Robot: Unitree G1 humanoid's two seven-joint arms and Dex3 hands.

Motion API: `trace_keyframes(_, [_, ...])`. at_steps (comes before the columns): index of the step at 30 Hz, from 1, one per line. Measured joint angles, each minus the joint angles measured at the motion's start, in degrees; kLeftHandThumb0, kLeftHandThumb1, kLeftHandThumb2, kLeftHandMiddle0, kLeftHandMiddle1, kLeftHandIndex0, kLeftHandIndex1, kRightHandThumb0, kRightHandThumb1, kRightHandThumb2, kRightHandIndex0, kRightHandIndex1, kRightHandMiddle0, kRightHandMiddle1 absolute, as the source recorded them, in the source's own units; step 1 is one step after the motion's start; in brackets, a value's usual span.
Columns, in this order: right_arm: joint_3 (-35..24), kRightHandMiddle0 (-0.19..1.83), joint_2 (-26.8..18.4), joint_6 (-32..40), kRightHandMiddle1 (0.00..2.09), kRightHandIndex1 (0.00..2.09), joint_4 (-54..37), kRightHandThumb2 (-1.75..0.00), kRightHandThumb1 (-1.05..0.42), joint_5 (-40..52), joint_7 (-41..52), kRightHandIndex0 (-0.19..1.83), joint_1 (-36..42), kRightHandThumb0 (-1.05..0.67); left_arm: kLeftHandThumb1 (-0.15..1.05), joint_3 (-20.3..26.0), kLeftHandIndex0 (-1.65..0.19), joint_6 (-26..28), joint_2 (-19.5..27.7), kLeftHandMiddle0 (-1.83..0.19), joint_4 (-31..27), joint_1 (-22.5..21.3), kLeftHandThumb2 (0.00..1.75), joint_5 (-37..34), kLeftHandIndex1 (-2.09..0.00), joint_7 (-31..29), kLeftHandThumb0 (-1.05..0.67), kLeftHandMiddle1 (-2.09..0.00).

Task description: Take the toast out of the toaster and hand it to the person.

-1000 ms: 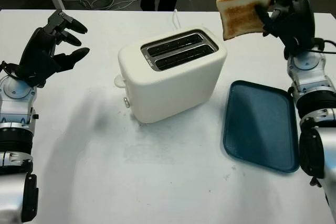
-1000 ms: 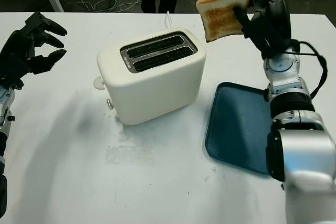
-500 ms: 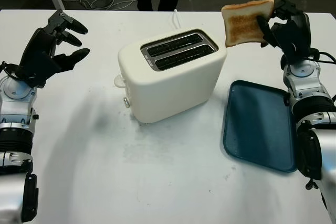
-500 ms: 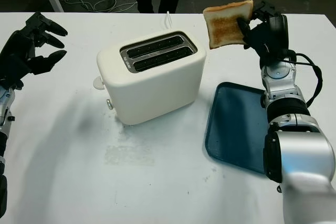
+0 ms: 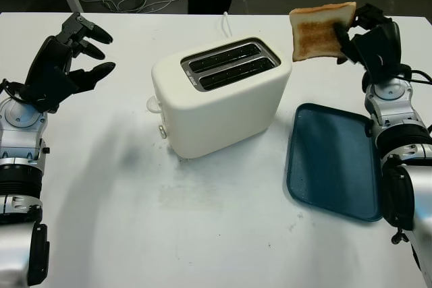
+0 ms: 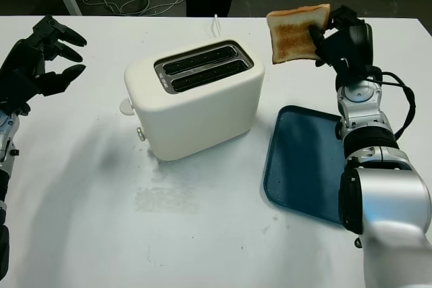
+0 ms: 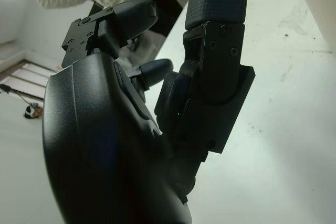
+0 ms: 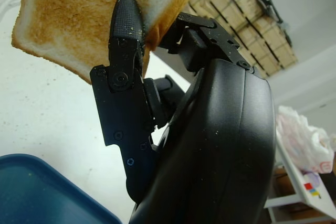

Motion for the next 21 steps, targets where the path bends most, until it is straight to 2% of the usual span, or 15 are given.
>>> trace_keyframes(9, [2.9,0.67,0.2,1.2,1.75,1.75,0.0,-0.33,-0.92,-2.3,-2.3,0.95,-0.3,-0.35,0.92,0.0,0.00,-1.2,0.0,0.00,1.0,-0.1,0.36,0.8,-1.49,0.0,-1.05,-1.62])
trace_keyframes(21, [3.1,0.68,0.7,1.2,1.75,1.75,0.0,-0.35,-0.92,-2.2,-2.3,0.91,-0.4,-0.37,0.92,-0.1,0.00,-2.0,0.0,0.00,1.9,-0.7,0.36,1.1,-1.49,0.0,-1.05,-1.62])
